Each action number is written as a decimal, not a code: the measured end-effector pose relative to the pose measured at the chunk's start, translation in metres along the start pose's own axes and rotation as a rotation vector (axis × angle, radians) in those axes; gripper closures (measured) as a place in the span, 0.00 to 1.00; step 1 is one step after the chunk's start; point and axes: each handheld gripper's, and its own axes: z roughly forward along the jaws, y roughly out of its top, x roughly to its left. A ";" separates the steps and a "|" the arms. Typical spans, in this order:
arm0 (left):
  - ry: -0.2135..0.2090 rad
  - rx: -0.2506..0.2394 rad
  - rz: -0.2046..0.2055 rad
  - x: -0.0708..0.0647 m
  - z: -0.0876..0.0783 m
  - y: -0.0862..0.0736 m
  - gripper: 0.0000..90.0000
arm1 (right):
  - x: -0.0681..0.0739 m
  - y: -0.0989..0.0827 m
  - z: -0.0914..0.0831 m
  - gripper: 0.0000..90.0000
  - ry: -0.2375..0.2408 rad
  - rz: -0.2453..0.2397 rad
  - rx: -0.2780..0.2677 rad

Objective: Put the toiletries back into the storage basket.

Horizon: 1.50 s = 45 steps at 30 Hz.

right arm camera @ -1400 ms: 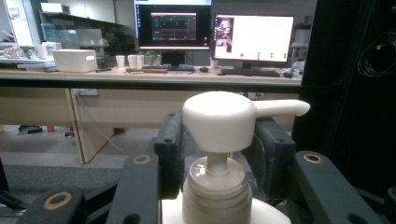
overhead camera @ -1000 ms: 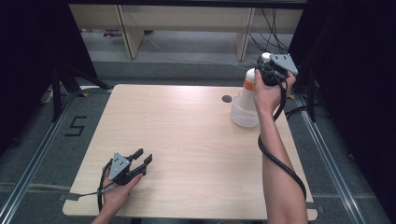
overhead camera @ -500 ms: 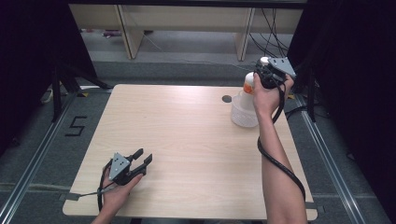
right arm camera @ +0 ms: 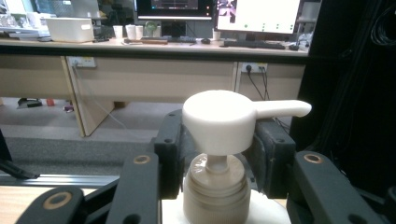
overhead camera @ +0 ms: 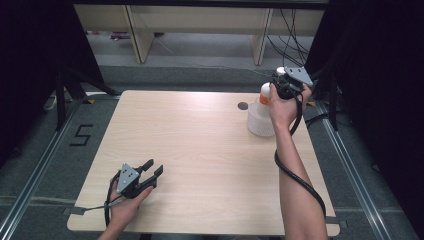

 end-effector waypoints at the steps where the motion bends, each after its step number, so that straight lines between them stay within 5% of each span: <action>1: 0.000 0.000 0.000 0.000 0.000 0.000 0.59 | -0.002 -0.002 0.001 0.67 0.000 -0.018 -0.003; 45: 0.007 0.014 -0.001 0.000 -0.001 0.000 0.59 | 0.002 -0.025 0.012 0.67 -0.004 -0.010 0.055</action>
